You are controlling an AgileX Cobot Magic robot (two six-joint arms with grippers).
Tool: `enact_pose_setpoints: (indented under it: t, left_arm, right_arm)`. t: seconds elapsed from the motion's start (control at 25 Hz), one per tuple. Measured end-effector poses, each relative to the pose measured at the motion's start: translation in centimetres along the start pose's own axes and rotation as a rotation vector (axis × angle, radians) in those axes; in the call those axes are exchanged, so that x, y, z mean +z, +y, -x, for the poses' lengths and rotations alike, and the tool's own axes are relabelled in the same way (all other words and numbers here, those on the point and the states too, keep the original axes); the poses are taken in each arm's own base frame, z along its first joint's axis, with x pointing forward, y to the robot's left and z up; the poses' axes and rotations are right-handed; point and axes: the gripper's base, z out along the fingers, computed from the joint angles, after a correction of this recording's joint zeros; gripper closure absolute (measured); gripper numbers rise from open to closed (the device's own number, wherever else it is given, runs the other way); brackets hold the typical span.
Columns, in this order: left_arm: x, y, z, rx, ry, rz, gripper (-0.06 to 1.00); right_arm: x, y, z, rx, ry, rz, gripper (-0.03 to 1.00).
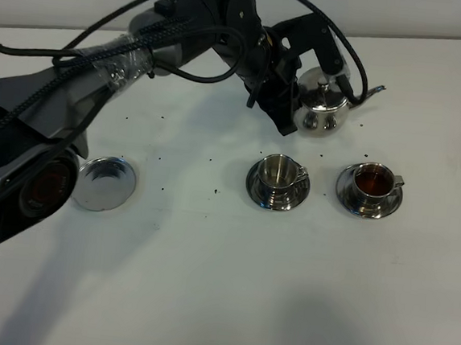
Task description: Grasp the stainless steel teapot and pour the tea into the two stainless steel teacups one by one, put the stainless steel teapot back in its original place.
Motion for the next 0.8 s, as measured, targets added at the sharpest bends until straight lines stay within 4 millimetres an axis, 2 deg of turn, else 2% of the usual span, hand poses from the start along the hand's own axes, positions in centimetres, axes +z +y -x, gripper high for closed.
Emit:
enact_pose_setpoints:
  t: [0.16, 0.28, 0.56, 0.8]
  left_arm:
    - [-3.3, 0.6, 0.2, -0.092, -0.001, 0.002, 0.67]
    - [-5.1, 1.0, -0.2, -0.14, 0.022, -0.006, 0.67]
    - [-6.5, 0.3, -1.6, -0.179, 0.132, -0.024, 0.67]
    - [-8.3, -1.2, -4.3, -0.232, 0.118, 0.021, 0.67]
  right_arm:
    - [0.0, 0.0, 0.0, 0.0, 0.0, 0.0, 0.58]
    - [0.0, 0.0, 0.0, 0.0, 0.0, 0.0, 0.58]
    - [0.0, 0.0, 0.0, 0.001, 0.0, 0.0, 0.58]
    - [0.0, 0.0, 0.0, 0.001, 0.0, 0.0, 0.58]
